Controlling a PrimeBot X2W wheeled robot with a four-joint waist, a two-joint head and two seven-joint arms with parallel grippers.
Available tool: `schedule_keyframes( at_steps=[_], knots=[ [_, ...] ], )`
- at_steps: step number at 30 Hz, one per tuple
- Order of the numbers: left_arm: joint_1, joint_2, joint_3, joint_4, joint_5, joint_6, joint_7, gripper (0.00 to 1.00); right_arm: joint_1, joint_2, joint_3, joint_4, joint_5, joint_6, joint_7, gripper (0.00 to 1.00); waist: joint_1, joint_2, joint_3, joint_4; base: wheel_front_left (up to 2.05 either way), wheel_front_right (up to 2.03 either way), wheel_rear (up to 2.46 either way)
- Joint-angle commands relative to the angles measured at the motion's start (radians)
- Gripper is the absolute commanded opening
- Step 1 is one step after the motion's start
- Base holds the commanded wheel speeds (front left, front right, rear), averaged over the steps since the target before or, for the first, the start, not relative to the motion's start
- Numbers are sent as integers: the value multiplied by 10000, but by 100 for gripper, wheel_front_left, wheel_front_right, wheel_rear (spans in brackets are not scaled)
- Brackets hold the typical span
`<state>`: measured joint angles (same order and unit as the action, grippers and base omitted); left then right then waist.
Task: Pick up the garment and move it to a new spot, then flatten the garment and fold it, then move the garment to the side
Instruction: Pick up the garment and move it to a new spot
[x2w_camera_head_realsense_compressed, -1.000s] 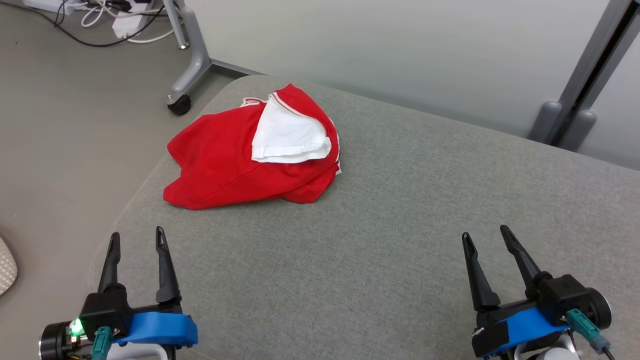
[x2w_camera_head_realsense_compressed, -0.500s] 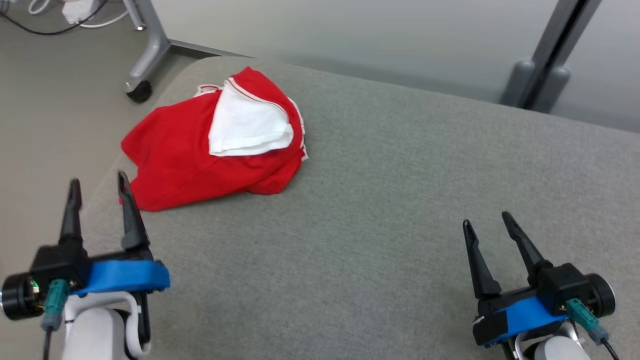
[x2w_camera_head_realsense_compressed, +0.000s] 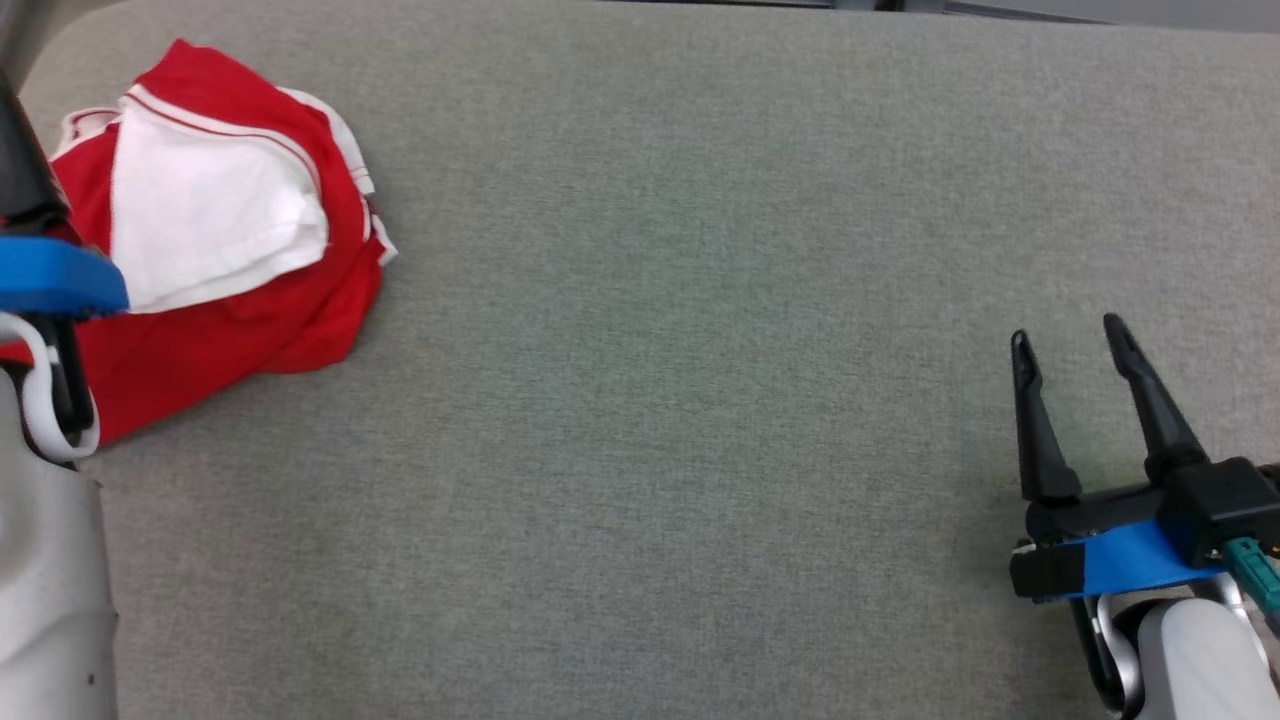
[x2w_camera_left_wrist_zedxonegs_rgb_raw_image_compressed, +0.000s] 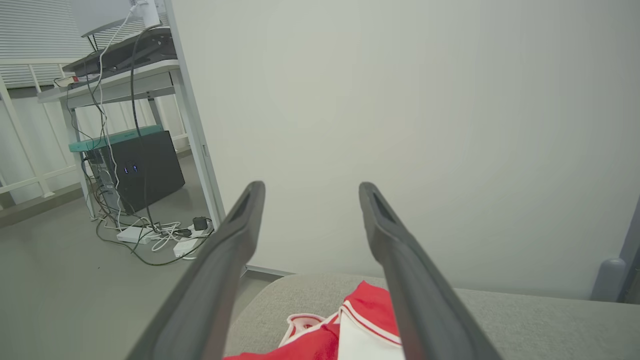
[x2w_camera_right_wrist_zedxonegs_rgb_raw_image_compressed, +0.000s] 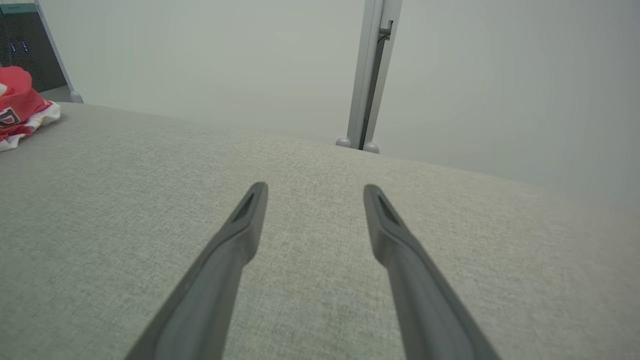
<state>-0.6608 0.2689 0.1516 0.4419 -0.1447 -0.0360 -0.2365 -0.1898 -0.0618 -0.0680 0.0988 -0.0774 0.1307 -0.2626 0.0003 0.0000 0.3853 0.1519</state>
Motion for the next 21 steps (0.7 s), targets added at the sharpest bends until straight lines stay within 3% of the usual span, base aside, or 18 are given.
schedule_keyframes(
  at_steps=[1,12,21],
  knots=[
    [-403,192,100,354,-103,-44,152,100,-206,-65,-83,-177,-31,1,-35,100,-3,0,188,-200,0,0,0],
    [-1300,727,-88,3135,-522,-506,1824,100,-256,-75,-313,-669,-37,1,-35,100,-3,0,682,-714,0,0,0],
    [-1093,208,-435,4959,-1033,-803,2817,100,-317,-6,-187,-621,-105,1,-35,100,-3,0,592,-699,0,0,0]
  ],
)
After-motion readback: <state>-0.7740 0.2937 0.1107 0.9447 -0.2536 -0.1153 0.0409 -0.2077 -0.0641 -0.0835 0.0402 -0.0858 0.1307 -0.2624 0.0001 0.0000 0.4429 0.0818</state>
